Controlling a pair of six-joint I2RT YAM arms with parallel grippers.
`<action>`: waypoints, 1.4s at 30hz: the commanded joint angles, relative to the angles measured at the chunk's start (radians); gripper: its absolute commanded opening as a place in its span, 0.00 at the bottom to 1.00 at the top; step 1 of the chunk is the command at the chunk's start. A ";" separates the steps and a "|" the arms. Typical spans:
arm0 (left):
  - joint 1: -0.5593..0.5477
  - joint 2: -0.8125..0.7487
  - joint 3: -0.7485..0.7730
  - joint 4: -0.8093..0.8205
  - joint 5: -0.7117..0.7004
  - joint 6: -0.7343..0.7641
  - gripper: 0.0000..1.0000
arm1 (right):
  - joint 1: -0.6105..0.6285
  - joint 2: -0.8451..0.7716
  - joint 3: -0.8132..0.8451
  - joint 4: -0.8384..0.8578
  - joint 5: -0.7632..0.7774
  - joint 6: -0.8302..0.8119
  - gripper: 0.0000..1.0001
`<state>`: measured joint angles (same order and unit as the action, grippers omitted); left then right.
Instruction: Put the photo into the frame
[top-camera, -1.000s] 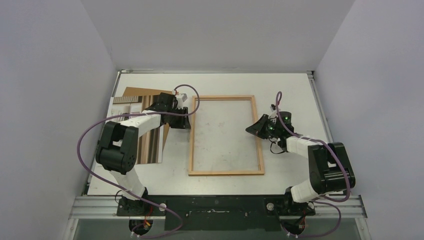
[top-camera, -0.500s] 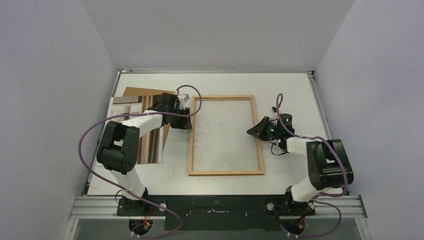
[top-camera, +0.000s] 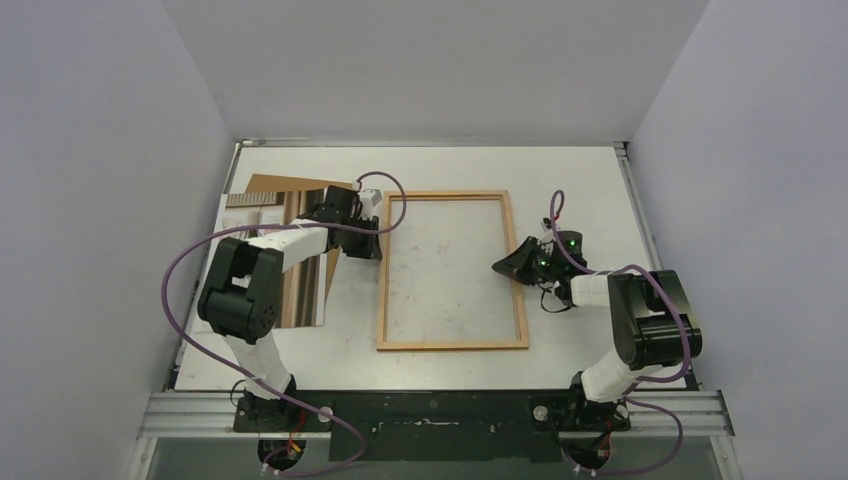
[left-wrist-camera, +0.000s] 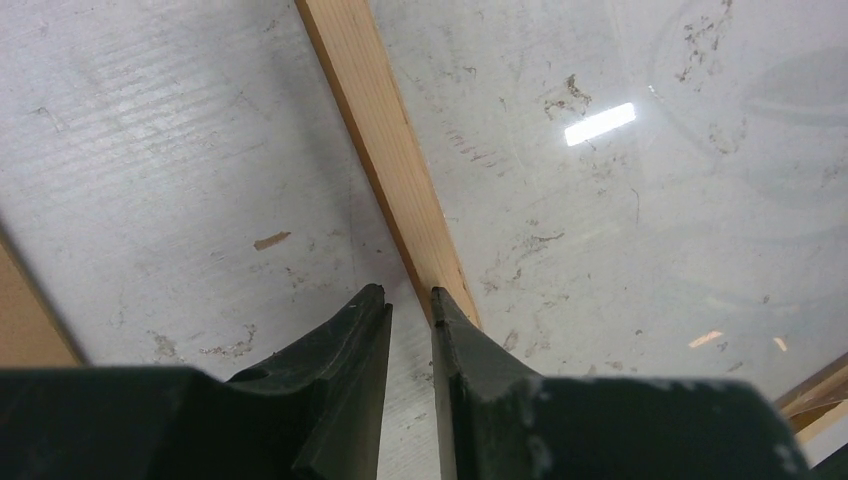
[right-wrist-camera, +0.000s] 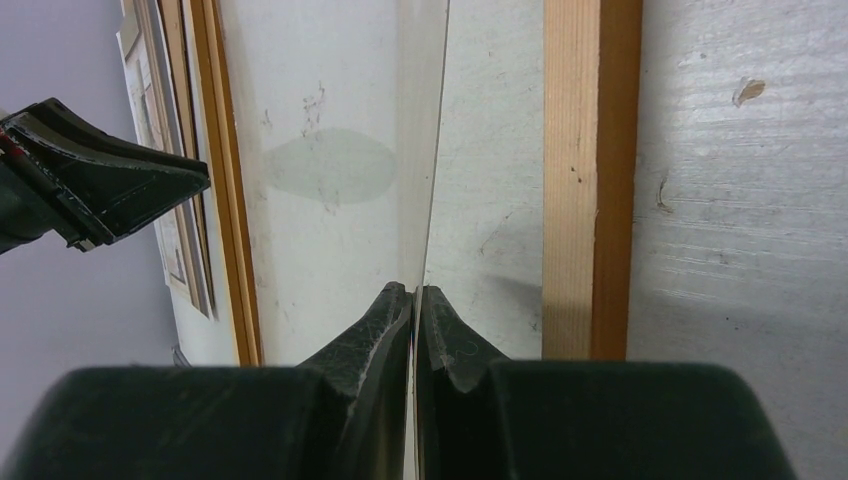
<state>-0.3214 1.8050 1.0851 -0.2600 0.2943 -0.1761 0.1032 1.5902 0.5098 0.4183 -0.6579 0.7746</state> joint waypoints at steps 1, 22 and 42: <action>-0.007 0.033 0.023 0.020 -0.007 0.034 0.20 | -0.002 -0.012 -0.007 0.040 0.015 -0.018 0.05; -0.020 -0.001 0.032 -0.001 0.002 0.074 0.17 | 0.174 -0.131 0.182 -0.479 0.404 -0.205 0.68; -0.016 -0.004 0.019 -0.001 0.011 0.071 0.17 | 0.406 -0.094 0.423 -0.783 0.677 -0.272 0.91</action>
<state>-0.3386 1.8164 1.0969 -0.2359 0.3069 -0.1253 0.4496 1.4944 0.8387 -0.3050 -0.0635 0.5327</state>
